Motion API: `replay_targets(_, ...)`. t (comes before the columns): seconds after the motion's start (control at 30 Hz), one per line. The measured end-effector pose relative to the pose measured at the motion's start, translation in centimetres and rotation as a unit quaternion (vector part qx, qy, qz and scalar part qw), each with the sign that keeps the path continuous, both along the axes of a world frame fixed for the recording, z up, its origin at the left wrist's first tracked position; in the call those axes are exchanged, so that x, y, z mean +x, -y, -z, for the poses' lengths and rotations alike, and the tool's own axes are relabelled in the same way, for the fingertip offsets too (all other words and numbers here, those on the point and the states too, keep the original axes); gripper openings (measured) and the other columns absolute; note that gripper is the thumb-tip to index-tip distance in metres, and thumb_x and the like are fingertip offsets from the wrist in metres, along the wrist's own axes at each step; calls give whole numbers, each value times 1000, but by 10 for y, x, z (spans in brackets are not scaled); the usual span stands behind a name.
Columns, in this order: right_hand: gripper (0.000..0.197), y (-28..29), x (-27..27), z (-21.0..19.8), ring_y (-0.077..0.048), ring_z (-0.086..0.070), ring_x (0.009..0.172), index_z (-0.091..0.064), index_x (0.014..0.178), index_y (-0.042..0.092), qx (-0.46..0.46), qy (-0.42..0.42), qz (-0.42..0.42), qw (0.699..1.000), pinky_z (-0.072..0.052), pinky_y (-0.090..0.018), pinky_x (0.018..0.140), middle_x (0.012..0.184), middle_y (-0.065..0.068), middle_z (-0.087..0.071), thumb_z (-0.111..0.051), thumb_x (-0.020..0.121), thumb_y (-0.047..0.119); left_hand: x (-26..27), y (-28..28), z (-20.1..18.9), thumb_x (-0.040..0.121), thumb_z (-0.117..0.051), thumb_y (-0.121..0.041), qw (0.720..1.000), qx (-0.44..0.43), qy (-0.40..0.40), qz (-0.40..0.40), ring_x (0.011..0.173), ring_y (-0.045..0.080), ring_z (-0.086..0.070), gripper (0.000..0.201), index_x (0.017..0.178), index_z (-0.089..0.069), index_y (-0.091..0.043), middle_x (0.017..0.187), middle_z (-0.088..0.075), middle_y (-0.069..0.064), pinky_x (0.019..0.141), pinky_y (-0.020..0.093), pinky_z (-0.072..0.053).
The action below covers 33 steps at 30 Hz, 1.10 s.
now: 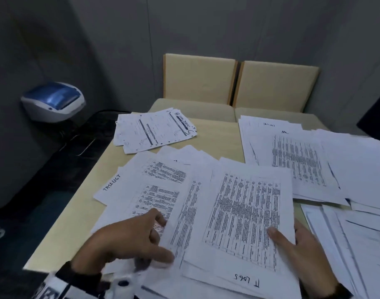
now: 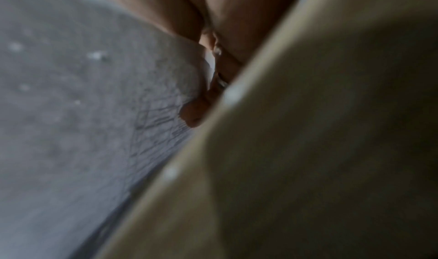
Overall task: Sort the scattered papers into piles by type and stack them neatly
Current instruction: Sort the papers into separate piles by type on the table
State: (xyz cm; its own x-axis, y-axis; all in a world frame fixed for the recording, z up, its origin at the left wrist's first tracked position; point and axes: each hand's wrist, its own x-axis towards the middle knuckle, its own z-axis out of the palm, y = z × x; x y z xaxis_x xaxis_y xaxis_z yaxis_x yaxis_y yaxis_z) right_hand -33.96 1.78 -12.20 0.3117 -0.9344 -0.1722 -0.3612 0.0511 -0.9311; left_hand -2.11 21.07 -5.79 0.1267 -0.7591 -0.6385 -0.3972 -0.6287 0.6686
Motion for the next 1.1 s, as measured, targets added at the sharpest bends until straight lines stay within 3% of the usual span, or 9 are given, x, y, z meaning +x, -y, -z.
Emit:
replay_targets(0.13,26,-9,9,1,4,-72,84,-68,109,30,-36,-4,-29,999,-53,-27,78,95,18,-79,-75,92,10,-35,15,5,67,-86,-68,995,-65,49,-62,89,-4,-65,69,118,-48,-43,97,-72,-21,72,19,-48)
replay_targets(0.3,37,-16,14,8,-4,-74,95,-66,113,35,-58,-4,-21,998,-58,-28,81,103,17,-78,-83,84,19,-76,27,25,91,-77,-43,972,-182,92,-119,117,-13,-54,54,130,-42,-53,117,-55,-40,94,12,-42)
replay_targets(0.4,72,-15,14,4,-17,-67,111,-50,128,31,-68,5,52,996,-58,-39,93,125,3,-66,-90,69,38,-89,27,20,98,-67,-41,958,-245,95,-110,130,-14,-43,56,126,-28,-71,128,-46,-44,111,19,-36)
replay_targets(0.53,126,-4,5,-11,-15,-65,122,-42,149,25,32,135,98,986,-53,-32,105,131,5,-69,-96,44,70,-96,28,4,103,-62,-23,943,-323,31,-75,130,3,-55,49,142,-41,-43,136,-60,-25,112,38,-47)
replay_targets(0.67,92,6,-2,-22,-14,-50,125,-19,164,8,127,194,82,969,-31,-33,110,137,3,-53,-73,90,21,-100,31,-14,105,-58,-16,941,-335,-23,-44,124,4,-62,43,141,-40,-31,133,-64,-17,108,39,-51)
replay_targets(0.77,62,9,-5,-23,-20,-68,120,-52,146,7,110,176,85,975,-44,-36,109,136,-4,-67,-73,87,13,-105,35,-12,102,-65,-31,943,-327,-46,-45,121,1,-64,49,142,-37,-35,132,-65,-17,106,39,-53)
replay_targets(0.87,29,6,-8,-18,-16,-76,101,-71,115,15,65,166,57,982,-62,-22,81,111,-3,-80,-76,86,13,-113,41,2,105,-60,-28,937,-338,-14,-92,115,1,-65,40,137,-42,-43,124,-67,-18,102,39,-56)
replay_targets(0.93,44,2,-8,-16,-18,-77,98,-72,113,17,58,172,40,983,-62,-21,77,109,-4,-80,-87,73,29,-114,43,12,106,-57,-22,932,-339,-12,-123,111,6,-68,37,133,-45,-44,119,-68,-14,97,38,-59)
replay_targets(1.1,50,-17,-6,-22,-24,-71,118,-61,136,17,89,155,-31,983,-55,-44,103,126,-2,-75,-70,87,7,-97,44,12,104,-59,-20,913,-353,-18,-204,95,10,-73,36,125,-46,-47,107,-73,-14,79,31,-63)
